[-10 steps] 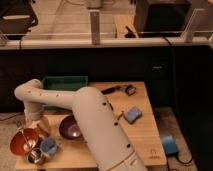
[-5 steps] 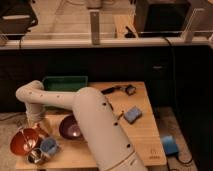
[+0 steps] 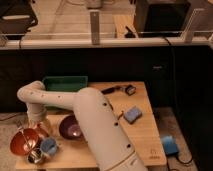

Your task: Place pepper in metal cup

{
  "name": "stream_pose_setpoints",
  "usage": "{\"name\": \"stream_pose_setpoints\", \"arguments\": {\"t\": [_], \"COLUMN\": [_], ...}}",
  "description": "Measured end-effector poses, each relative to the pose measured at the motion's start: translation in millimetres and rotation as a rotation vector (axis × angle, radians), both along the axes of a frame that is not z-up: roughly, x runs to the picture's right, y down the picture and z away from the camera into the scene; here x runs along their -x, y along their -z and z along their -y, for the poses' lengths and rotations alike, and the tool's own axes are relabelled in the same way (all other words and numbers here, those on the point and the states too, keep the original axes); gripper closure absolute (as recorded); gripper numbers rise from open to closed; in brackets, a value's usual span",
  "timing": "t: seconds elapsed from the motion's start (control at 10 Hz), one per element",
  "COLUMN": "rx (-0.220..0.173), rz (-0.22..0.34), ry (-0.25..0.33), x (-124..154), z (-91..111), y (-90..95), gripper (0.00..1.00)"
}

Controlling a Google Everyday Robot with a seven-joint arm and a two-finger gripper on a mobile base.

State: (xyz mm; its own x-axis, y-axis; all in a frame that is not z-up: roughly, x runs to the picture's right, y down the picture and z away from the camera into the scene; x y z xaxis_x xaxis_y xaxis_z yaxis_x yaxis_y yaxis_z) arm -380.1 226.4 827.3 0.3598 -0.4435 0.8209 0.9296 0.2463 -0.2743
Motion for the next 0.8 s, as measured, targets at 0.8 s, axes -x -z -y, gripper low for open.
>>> {"name": "stream_pose_setpoints", "arguments": {"t": [0.8], "rx": [0.027], "rz": [-0.035], "ry": [-0.008], "x": [-8.4], "z": [-3.7], "y": [-4.9], "gripper": [0.43]}}
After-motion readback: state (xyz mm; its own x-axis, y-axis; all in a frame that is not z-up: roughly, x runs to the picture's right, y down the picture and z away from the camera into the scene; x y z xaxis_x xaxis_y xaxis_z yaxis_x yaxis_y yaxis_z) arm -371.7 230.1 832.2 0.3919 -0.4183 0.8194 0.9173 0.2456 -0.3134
